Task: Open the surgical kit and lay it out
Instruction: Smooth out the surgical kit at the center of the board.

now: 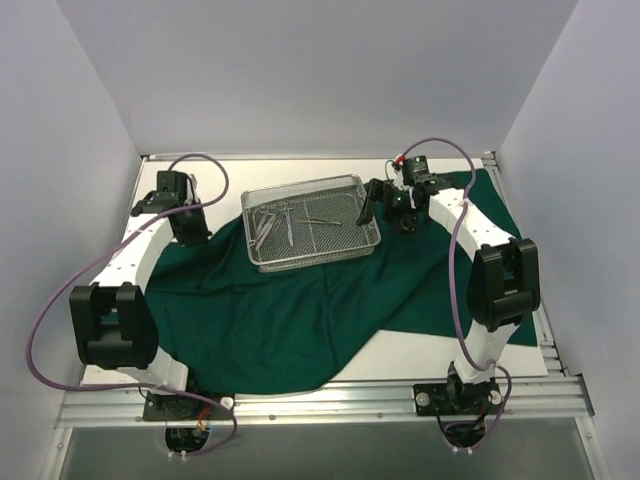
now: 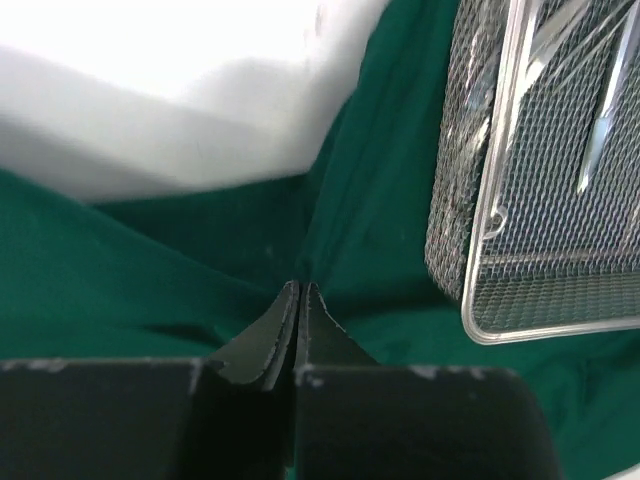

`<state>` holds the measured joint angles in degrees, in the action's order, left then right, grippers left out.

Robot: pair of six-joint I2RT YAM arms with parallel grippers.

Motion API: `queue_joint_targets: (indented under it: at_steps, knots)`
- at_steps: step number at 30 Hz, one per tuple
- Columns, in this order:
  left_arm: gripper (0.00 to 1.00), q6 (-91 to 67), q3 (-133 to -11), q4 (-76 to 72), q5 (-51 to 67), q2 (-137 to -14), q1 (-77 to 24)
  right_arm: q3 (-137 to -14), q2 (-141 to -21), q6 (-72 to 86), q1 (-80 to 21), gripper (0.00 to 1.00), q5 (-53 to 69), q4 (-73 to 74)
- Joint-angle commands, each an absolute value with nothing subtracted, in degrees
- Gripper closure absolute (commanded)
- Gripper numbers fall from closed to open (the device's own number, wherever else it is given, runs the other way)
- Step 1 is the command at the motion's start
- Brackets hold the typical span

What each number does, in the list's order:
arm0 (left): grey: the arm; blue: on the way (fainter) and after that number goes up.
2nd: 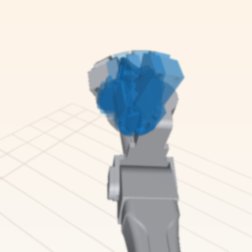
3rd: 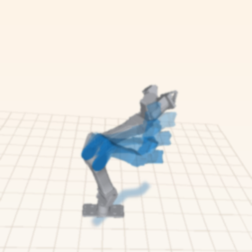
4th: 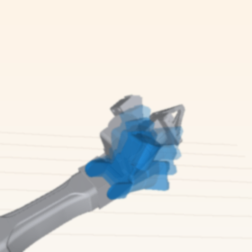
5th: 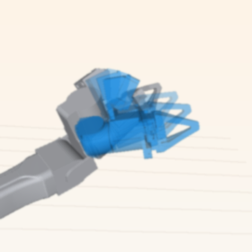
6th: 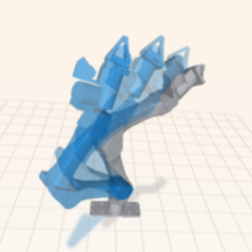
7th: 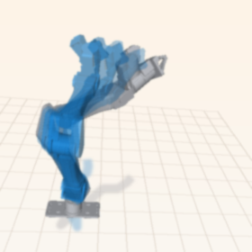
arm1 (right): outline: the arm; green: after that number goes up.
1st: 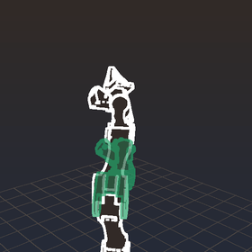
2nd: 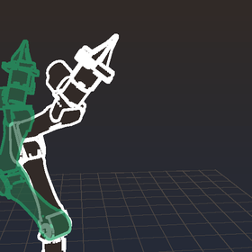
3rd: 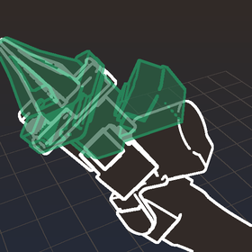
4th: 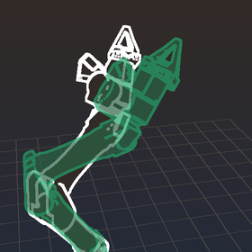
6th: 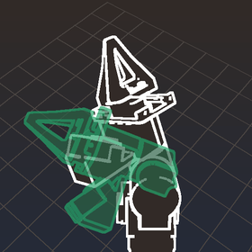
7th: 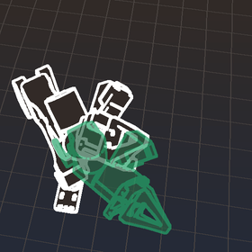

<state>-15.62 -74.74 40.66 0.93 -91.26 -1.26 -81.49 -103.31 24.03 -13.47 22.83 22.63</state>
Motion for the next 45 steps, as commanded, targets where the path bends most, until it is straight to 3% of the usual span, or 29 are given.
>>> queue_joint_targets:
  at_steps: [1,4,7,9,10,12,14,22,33,36,43,45]
  knots:
    - [0.98,-25.0,-64.2,41.0,5.7,-86.0,-2.1,-80.4,-100.1,24.4,-13.4,0.0,24.1,22.2]
    - [0.95,-28.1,-58.8,40.3,7.5,-81.3,-2.2,-80.5,-100.5,24.6,-13.4,0.0,24.6,22.1]
    - [0.79,-28.3,-59.7,44.5,6.6,-80.8,-2.8,-81.6,-101.7,25.1,-13.7,0.0,25.7,21.9]
    - [0.74,-26.9,-62.4,46.5,3.5,-80.3,-2.9,-82.3,-102.6,25.2,-14.2,0.0,26.0,21.6]
    - [0.6,-26.5,-63.7,46.8,1.2,-80.0,-2.9,-82.5,-102.9,25.2,-14.4,0.0,26.0,21.6]
    - [0.42,-25.6,-67.9,46.8,-3.6,-80.7,-2.2,-83.6,-103.7,25.5,-14.4,0.0,25.6,21.9]
    - [0.33,-23.6,-72.0,47.1,-5.8,-83.1,-1.1,-85.2,-104.1,25.3,-14.4,0.0,24.3,22.2]
    - [0.28,-24.7,-95.4,63.3,-11.0,-106.4,6.5,-90.9,-108.1,25.5,-14.3,0.0,24.6,24.2]
    - [0.28,-31.9,-88.3,71.4,-9.5,-105.2,10.1,-91.2,-107.2,25.3,-13.3,0.0,24.9,23.2]
    - [0.34,-33.1,-84.8,70.2,-7.7,-103.7,10.6,-91.1,-107.4,25.5,-13.0,0.0,25.2,23.0]
    - [0.86,-38.0,-72.6,68.3,1.1,-95.4,11.3,-91.3,-108.5,25.7,-13.0,0.0,26.4,22.8]
    - [0.89,-40.2,-69.7,66.9,3.1,-90.4,11.2,-91.3,-108.8,25.8,-13.0,0.0,26.6,22.7]
